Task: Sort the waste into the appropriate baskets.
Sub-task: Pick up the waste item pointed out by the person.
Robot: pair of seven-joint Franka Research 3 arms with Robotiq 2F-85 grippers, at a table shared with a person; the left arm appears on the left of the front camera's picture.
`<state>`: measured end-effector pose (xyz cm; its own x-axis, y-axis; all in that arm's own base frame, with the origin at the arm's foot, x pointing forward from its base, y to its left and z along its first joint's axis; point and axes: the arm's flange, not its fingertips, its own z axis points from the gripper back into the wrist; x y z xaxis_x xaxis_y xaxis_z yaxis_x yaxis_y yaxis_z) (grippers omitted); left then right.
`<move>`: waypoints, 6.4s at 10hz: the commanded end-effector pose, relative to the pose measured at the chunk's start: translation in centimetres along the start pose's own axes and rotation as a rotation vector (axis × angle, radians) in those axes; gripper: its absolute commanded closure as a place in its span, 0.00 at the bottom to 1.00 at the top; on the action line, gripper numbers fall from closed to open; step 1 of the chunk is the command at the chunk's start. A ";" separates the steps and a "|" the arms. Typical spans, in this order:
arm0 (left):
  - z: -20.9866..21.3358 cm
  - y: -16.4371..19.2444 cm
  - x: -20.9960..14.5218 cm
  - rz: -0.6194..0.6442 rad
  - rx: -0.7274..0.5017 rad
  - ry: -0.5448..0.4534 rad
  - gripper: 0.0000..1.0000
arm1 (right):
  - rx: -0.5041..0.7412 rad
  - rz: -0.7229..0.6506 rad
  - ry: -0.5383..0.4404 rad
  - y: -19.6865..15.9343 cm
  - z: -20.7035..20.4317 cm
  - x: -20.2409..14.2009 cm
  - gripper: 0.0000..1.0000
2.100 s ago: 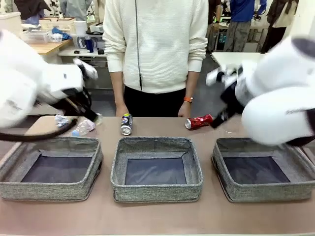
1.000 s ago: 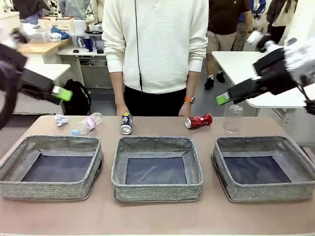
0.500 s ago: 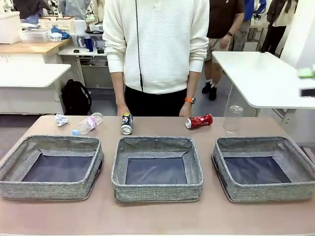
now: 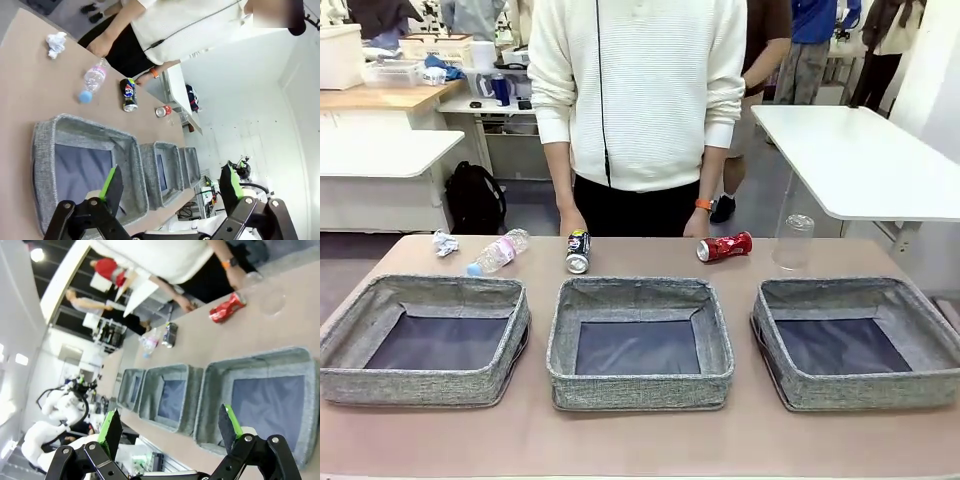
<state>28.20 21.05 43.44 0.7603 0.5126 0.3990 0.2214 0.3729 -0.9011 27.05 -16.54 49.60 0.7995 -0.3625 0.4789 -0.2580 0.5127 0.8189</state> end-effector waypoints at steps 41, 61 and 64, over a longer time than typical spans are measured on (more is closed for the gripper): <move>-57.2 -7.4 -3.7 -0.270 1.098 0.497 0.00 | 0.014 0.039 0.007 1.0 -0.4 0.5 0.00; -59.0 -0.7 -4.5 -0.303 1.163 0.387 1.00 | 0.014 0.039 0.007 1.0 -0.4 0.5 0.00; -57.9 -1.6 -4.2 -0.246 1.197 0.405 1.00 | 0.014 0.039 0.007 1.0 -0.4 0.5 0.00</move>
<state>60.75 -26.78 32.50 0.9560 0.0984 0.2762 -0.0905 0.9950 -0.0414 27.05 -16.02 50.42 0.8082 -0.3361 0.4836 -0.2688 0.5201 0.8107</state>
